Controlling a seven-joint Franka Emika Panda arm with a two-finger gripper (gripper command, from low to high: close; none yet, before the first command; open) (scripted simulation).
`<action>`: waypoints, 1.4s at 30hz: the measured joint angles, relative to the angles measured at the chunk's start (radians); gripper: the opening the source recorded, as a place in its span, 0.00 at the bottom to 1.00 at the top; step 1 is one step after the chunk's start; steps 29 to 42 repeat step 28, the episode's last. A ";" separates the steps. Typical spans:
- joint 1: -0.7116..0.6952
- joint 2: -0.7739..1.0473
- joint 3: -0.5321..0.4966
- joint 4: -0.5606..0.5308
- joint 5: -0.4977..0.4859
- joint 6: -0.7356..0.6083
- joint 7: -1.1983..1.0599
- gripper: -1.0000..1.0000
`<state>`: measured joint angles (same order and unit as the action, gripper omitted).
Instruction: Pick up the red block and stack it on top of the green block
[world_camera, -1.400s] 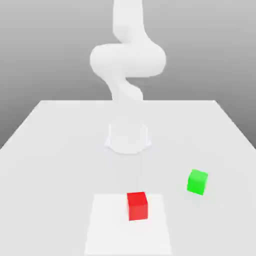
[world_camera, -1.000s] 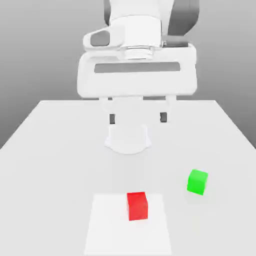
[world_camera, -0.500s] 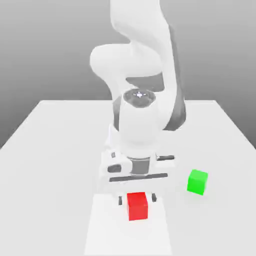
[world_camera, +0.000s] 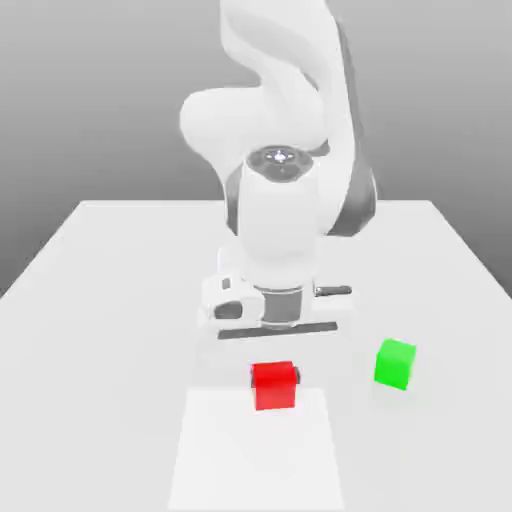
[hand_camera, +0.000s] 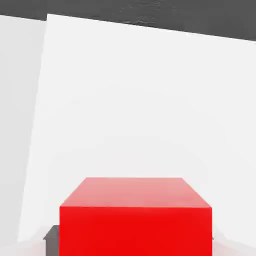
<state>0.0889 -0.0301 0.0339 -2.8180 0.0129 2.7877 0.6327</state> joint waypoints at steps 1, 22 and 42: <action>0.041 -0.015 0.013 -0.006 0.007 -0.009 -0.043 0.00; 0.445 -0.057 0.141 -0.104 0.031 0.046 -0.731 0.00; 0.427 0.041 0.132 -0.100 -0.028 0.140 -0.691 1.00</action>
